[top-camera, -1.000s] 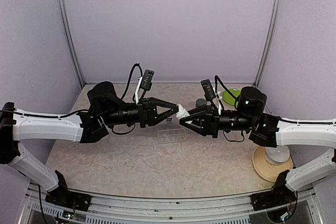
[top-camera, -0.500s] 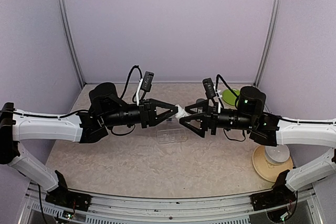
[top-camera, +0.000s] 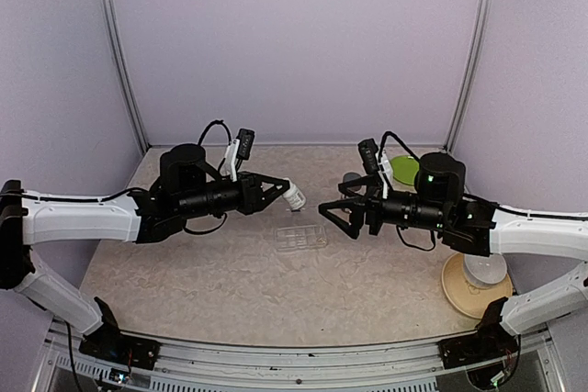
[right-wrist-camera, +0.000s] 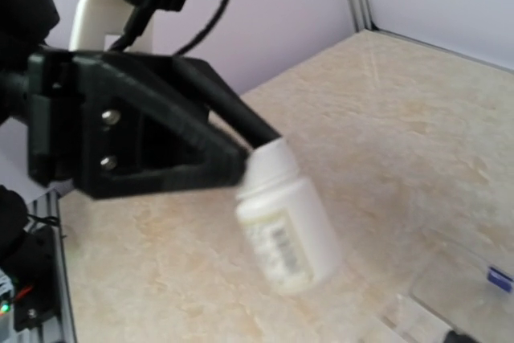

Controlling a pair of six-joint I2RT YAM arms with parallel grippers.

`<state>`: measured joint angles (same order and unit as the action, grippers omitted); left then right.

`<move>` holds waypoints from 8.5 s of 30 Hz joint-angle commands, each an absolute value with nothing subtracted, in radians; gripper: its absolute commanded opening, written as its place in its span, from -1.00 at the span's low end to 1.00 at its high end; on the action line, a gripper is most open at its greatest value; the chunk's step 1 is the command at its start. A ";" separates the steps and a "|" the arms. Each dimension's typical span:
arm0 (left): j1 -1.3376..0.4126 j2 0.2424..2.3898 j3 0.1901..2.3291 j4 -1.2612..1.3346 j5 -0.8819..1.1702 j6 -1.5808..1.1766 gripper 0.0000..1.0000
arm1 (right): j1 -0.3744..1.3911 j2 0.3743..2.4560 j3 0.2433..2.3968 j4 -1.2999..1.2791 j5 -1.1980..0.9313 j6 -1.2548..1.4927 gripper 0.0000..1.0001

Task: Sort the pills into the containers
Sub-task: Pass from the right arm to the left, then place the pill bottle at the center of the board, then pick up the pill bottle from the center of the board, then move the pill container to the center of the board.

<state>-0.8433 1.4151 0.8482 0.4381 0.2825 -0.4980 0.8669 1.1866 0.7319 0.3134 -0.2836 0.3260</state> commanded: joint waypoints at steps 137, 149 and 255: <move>-0.399 1.840 1.019 0.218 -0.181 -0.407 0.15 | 0.852 1.230 0.733 0.131 0.030 0.270 1.00; -0.424 1.680 0.981 0.207 -0.140 -0.422 0.73 | 0.760 1.288 0.734 0.141 0.040 0.265 1.00; -0.781 1.795 0.876 0.105 -0.317 -0.480 0.98 | 0.739 1.341 0.763 0.364 0.016 0.074 -0.10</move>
